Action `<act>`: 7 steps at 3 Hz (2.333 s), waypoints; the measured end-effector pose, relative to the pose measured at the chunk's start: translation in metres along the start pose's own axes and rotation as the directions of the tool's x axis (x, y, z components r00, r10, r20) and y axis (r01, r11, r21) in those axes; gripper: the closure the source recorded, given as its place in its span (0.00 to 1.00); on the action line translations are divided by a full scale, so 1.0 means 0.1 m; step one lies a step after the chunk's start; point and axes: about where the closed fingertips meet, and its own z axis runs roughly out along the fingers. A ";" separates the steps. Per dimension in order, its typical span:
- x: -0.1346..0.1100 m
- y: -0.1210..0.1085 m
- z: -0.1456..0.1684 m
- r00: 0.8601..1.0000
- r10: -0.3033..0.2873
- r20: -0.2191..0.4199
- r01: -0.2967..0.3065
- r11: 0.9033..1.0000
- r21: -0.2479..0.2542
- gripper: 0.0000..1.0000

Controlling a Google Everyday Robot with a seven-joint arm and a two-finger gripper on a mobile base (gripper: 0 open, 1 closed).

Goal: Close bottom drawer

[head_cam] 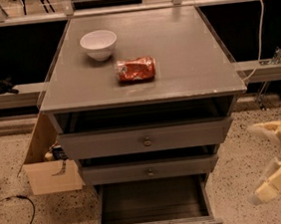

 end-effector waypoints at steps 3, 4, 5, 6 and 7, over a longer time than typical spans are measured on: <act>-0.05 0.40 0.69 0.945 0.236 0.228 -0.266 0.957 0.114 0.00; 0.01 0.34 0.72 0.945 0.244 0.219 -0.278 0.950 0.142 0.00; -0.05 0.36 0.79 0.934 0.261 0.243 -0.294 0.949 0.112 0.00; 0.15 0.50 1.24 0.908 0.342 0.241 -0.361 0.932 0.039 0.00; 0.61 0.72 1.76 0.871 0.441 0.219 -0.445 0.895 -0.030 0.00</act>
Offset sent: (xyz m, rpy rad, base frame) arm -0.0005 0.0643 -0.0956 0.2711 -0.0588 -0.5407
